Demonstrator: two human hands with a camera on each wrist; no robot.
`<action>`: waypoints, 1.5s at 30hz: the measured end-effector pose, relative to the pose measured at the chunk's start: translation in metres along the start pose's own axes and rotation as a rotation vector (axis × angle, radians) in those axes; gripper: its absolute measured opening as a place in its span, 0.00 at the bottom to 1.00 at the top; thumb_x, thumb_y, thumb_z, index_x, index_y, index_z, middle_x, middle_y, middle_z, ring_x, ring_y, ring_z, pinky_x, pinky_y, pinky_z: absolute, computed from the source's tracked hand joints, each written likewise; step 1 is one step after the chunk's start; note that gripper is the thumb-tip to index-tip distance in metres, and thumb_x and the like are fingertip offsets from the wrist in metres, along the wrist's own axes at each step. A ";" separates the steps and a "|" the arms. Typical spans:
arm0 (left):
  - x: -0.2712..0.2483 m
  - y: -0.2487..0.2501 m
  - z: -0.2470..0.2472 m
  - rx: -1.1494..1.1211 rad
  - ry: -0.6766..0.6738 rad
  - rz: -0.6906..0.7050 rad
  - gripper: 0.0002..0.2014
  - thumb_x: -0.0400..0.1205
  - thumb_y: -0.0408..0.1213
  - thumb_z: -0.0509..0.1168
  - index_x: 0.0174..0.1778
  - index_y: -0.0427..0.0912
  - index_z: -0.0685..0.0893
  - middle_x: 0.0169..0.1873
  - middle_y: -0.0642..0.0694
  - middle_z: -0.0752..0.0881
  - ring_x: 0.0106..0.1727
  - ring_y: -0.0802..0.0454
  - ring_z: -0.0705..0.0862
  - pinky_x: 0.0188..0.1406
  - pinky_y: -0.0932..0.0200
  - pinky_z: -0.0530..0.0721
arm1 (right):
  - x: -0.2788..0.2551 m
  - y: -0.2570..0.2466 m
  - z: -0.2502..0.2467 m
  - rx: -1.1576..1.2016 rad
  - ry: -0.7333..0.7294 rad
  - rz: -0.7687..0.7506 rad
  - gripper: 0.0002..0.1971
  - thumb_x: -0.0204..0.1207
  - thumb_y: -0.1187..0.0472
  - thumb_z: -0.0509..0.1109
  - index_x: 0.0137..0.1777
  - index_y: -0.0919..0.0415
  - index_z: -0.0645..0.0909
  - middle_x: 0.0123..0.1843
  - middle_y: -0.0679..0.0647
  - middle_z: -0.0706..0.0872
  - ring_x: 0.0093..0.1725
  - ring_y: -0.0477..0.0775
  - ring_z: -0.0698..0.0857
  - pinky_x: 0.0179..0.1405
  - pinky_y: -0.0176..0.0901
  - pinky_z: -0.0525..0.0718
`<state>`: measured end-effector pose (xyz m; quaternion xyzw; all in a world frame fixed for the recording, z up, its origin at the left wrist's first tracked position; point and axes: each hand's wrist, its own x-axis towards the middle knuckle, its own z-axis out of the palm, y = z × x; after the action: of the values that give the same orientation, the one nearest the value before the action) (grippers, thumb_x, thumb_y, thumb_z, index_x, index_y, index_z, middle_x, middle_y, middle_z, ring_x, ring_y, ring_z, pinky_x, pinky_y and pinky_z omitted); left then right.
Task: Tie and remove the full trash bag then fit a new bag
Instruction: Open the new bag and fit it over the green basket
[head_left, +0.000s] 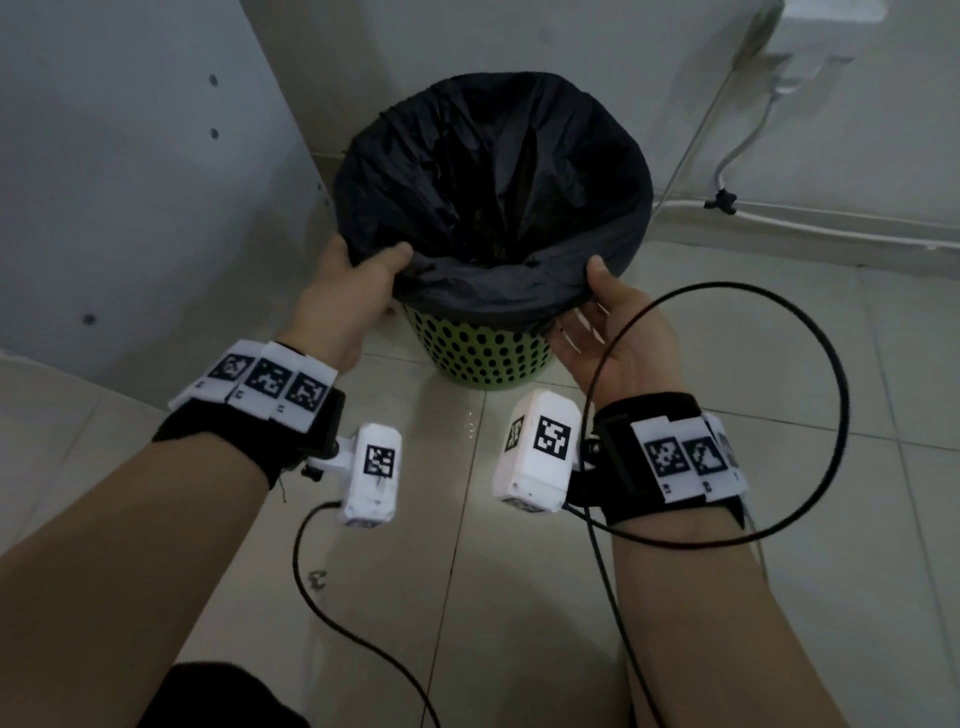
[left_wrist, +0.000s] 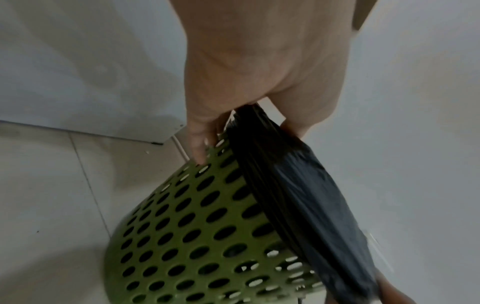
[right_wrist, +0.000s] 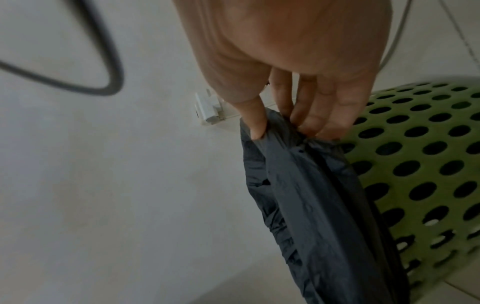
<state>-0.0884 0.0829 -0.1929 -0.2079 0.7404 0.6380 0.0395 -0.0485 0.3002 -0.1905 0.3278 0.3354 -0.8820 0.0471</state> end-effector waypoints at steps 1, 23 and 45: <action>-0.002 -0.003 0.004 0.023 -0.005 -0.012 0.31 0.82 0.46 0.70 0.80 0.56 0.66 0.66 0.54 0.79 0.63 0.50 0.82 0.60 0.45 0.87 | 0.000 0.002 0.002 0.019 0.018 -0.014 0.05 0.79 0.63 0.74 0.52 0.64 0.84 0.37 0.55 0.91 0.35 0.53 0.91 0.41 0.49 0.92; 0.011 -0.001 -0.012 -0.144 0.056 0.043 0.25 0.79 0.46 0.69 0.73 0.43 0.82 0.64 0.47 0.88 0.64 0.48 0.87 0.69 0.49 0.84 | 0.006 -0.005 -0.002 0.088 -0.037 -0.001 0.06 0.84 0.65 0.66 0.47 0.65 0.82 0.35 0.57 0.91 0.43 0.56 0.88 0.57 0.50 0.88; 0.018 -0.004 -0.021 -0.023 -0.033 0.090 0.24 0.86 0.31 0.63 0.80 0.47 0.73 0.70 0.44 0.84 0.65 0.45 0.85 0.53 0.55 0.88 | 0.016 -0.014 -0.011 -0.160 -0.025 -0.056 0.08 0.84 0.57 0.67 0.50 0.62 0.82 0.32 0.53 0.90 0.35 0.54 0.92 0.49 0.53 0.91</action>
<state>-0.0987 0.0573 -0.1989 -0.1644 0.7408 0.6510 0.0204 -0.0591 0.3201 -0.1983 0.3025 0.4133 -0.8573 0.0529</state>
